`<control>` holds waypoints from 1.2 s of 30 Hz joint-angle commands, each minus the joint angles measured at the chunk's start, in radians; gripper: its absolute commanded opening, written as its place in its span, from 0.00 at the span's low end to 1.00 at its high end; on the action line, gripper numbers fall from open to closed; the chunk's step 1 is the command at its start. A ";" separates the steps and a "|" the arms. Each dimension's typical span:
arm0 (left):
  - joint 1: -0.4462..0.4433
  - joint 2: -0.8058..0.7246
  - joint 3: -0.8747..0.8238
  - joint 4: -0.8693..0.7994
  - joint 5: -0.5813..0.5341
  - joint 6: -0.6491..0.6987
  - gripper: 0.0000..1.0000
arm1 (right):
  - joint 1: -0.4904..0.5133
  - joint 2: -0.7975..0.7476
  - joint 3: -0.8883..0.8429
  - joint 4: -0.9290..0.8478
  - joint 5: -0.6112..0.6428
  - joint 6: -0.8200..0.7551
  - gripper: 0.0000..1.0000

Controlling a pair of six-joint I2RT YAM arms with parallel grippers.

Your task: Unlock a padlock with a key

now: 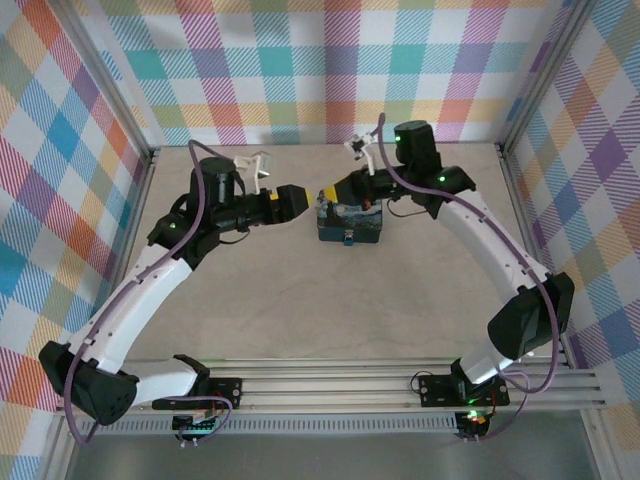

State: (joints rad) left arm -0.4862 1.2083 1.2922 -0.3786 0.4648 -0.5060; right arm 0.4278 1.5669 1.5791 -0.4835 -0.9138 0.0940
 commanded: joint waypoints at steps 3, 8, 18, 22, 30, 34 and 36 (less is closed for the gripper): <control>0.015 -0.040 -0.095 0.288 0.183 -0.106 0.69 | -0.050 0.014 0.063 -0.015 -0.214 -0.106 0.00; 0.014 0.007 -0.120 0.411 0.253 -0.203 0.59 | -0.052 0.029 0.104 -0.056 -0.245 -0.138 0.00; 0.005 0.049 -0.081 0.357 0.259 -0.159 0.46 | -0.052 0.034 0.128 -0.087 -0.250 -0.131 0.00; 0.002 0.060 -0.059 0.354 0.265 -0.136 0.43 | -0.052 0.039 0.134 -0.103 -0.252 -0.119 0.00; -0.001 0.111 0.000 0.396 0.291 -0.140 0.37 | -0.051 0.039 0.135 -0.110 -0.252 -0.103 0.00; -0.005 0.127 0.009 0.399 0.302 -0.143 0.36 | -0.051 0.043 0.139 -0.103 -0.246 -0.093 0.00; -0.006 0.128 0.003 0.400 0.305 -0.144 0.36 | -0.051 0.045 0.138 -0.096 -0.240 -0.084 0.00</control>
State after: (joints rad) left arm -0.4847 1.3342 1.2728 -0.0154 0.7406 -0.6586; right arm 0.3725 1.5963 1.6852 -0.5789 -1.1275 0.0017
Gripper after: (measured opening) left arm 0.364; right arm 0.067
